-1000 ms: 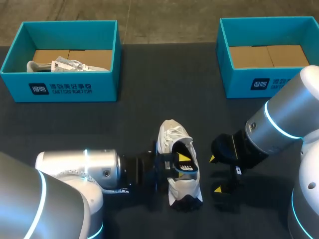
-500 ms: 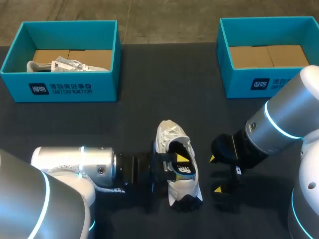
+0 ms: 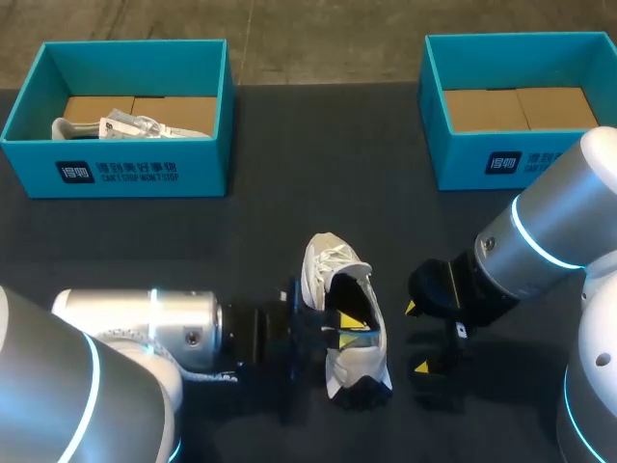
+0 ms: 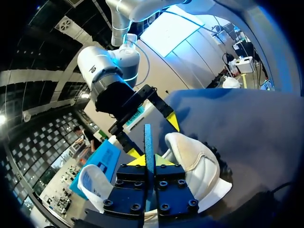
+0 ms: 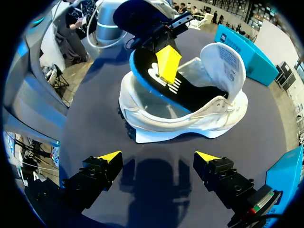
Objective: Take the shoe out of the shoebox, open the shoe tongue, remove and reinsert the insole, then place the shoe into the shoebox
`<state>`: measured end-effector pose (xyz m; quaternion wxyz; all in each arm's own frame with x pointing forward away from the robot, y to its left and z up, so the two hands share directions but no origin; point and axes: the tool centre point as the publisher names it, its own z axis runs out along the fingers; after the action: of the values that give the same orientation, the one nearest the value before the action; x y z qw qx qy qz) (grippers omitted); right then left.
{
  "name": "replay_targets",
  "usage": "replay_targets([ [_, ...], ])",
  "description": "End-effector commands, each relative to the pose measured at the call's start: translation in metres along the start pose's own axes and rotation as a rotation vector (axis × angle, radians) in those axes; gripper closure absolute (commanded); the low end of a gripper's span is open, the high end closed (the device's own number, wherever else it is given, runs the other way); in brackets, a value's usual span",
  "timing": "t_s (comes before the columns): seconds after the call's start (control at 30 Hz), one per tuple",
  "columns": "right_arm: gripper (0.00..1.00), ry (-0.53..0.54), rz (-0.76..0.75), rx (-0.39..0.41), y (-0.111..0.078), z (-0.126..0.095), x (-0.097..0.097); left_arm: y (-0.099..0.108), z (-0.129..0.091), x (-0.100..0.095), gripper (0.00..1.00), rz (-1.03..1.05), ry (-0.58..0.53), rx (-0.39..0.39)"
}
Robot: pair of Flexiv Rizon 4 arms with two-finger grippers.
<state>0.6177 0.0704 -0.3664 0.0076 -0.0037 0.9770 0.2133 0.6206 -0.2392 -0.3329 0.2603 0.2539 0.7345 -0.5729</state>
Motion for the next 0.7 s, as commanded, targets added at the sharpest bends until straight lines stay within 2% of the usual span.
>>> replay_targets([
  [0.03, 0.0, -0.003, 0.0, 0.002, 0.0, 0.001, 0.001, 0.0, 0.004, 0.002, 1.0, 0.015, -0.008, -0.009],
  [0.43, 0.0, -0.003, 0.0, 0.002, 0.0, 0.001, 0.001, 0.028, 0.016, -0.001, 1.0, 0.053, -0.019, -0.056],
  [0.7, 0.0, -0.003, 0.0, 0.002, 0.0, 0.001, 0.001, 0.038, 0.018, -0.008, 1.0, 0.04, -0.025, -0.071],
])
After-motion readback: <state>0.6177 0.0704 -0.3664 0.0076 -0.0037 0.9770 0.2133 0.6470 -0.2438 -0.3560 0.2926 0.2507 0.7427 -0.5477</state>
